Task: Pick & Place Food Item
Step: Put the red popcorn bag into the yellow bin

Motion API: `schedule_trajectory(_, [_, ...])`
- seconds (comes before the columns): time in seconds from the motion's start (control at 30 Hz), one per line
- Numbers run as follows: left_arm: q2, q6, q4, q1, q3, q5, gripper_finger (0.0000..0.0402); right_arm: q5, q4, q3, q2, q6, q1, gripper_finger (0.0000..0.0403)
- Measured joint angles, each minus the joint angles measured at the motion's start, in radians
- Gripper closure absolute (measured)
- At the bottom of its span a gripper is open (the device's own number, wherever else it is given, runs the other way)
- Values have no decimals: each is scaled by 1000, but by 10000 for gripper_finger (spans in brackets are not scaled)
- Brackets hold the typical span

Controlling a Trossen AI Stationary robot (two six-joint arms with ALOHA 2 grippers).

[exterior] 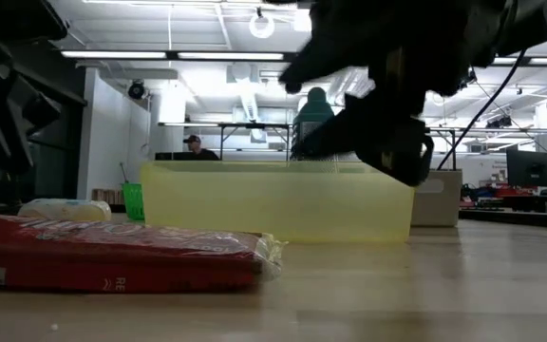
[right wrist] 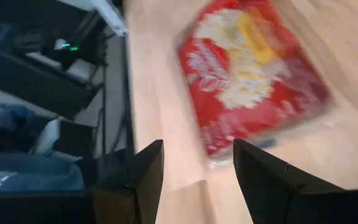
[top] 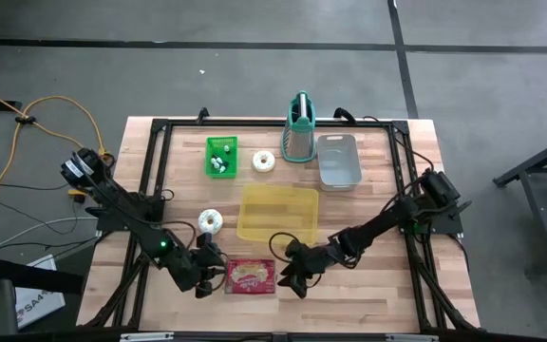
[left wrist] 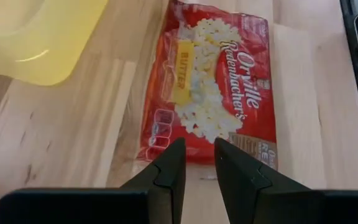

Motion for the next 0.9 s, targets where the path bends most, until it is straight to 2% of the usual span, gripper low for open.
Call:
schedule_trajectory(0.5, [74, -46, 20, -3, -1, 34, 321, 163, -101, 0, -1, 192, -2, 224])
schedule_trajectory(0.9, [79, -58, -10, -25, -1, 34, 321, 225, -74, 0, -1, 215, 46, 224])
